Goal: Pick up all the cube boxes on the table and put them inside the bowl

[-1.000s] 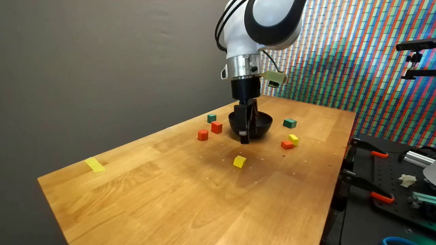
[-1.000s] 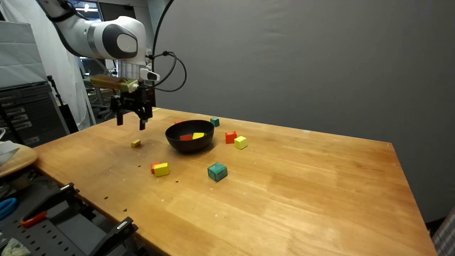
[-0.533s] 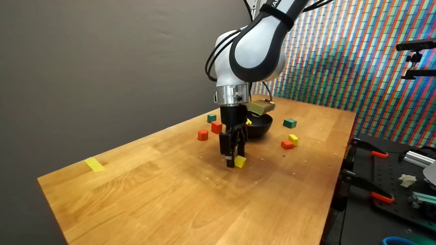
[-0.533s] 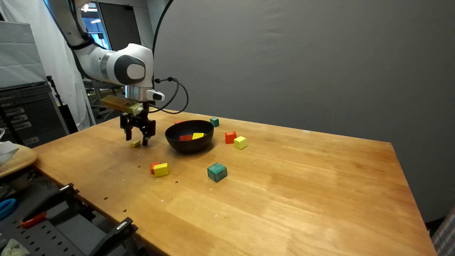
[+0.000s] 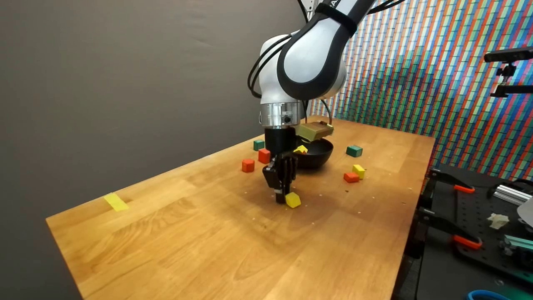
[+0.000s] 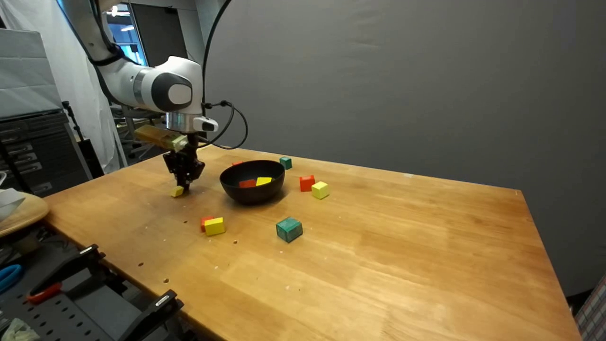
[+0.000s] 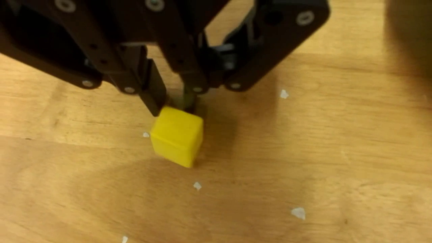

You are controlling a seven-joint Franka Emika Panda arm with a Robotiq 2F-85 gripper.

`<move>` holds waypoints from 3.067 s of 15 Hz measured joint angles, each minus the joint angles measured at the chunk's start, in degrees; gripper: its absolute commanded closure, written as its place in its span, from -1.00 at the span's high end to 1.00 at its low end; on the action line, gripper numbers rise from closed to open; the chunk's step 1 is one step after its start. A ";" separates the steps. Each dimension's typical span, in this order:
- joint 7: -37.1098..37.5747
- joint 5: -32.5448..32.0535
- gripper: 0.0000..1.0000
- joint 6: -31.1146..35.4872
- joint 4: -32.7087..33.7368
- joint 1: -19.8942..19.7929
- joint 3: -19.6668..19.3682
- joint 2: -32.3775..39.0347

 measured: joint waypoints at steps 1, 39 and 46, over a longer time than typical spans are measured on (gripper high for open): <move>0.48 -0.06 -1.00 0.06 -0.02 0.24 -0.19 -0.35; 23.74 -12.74 -0.74 8.23 -14.60 -1.33 -16.75 -20.06; 24.90 -12.52 0.94 8.47 -9.39 -1.28 -16.22 -12.59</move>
